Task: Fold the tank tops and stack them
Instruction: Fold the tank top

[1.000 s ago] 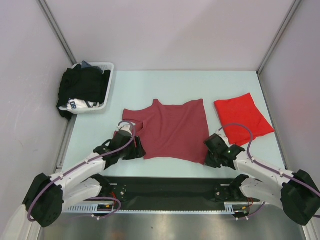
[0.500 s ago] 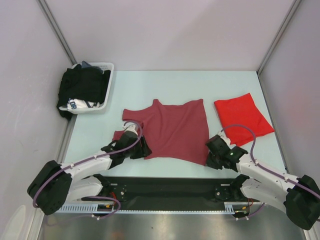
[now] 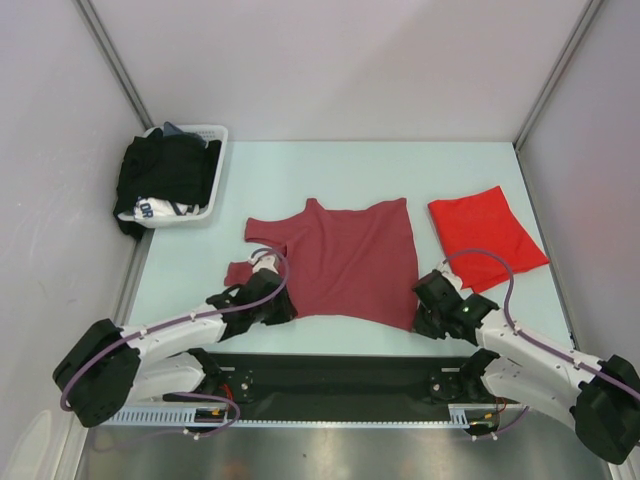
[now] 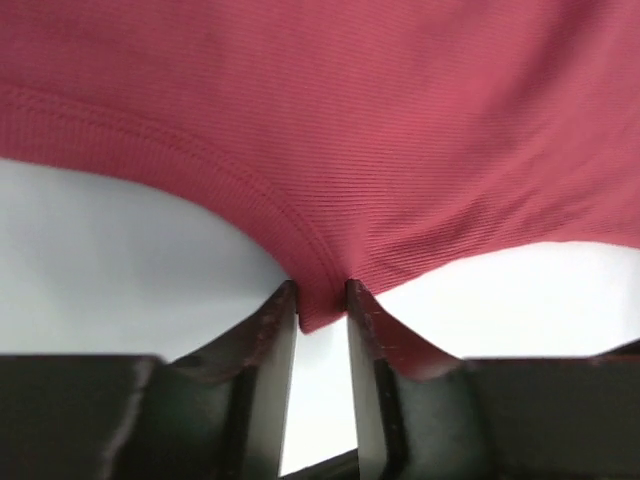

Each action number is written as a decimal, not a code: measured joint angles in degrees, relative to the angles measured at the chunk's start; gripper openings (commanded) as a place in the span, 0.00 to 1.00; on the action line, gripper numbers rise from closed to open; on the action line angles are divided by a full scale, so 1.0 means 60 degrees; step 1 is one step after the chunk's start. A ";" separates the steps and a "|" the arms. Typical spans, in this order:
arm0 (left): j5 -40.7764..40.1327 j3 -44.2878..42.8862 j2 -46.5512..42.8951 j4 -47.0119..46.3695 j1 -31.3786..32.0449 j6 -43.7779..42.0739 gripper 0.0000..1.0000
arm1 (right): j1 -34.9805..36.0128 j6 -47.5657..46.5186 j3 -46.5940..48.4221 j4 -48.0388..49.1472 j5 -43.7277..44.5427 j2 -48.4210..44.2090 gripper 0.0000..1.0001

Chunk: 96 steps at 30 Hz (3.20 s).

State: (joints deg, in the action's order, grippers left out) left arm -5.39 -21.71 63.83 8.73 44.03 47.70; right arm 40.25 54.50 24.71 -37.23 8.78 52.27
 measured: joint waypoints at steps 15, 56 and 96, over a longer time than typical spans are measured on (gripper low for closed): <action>-0.0499 -0.0401 0.0372 0.0521 0.0481 -0.0120 0.01 | 0.0204 0.0018 0.0240 -0.1027 -0.0022 -0.0047 0.00; 0.0769 -0.4299 0.2885 0.2849 -0.1464 -0.1985 0.00 | -0.3180 -0.2648 0.3920 0.0229 0.0127 0.3748 0.00; 0.0790 -0.6280 0.4543 0.2721 -0.3016 -0.3220 0.88 | -0.4452 -0.3501 0.5603 0.1650 -0.0299 0.6495 0.63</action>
State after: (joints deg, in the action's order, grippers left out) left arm -0.64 -59.40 91.09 25.06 25.93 28.38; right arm 13.54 33.50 58.33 -27.33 6.98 91.24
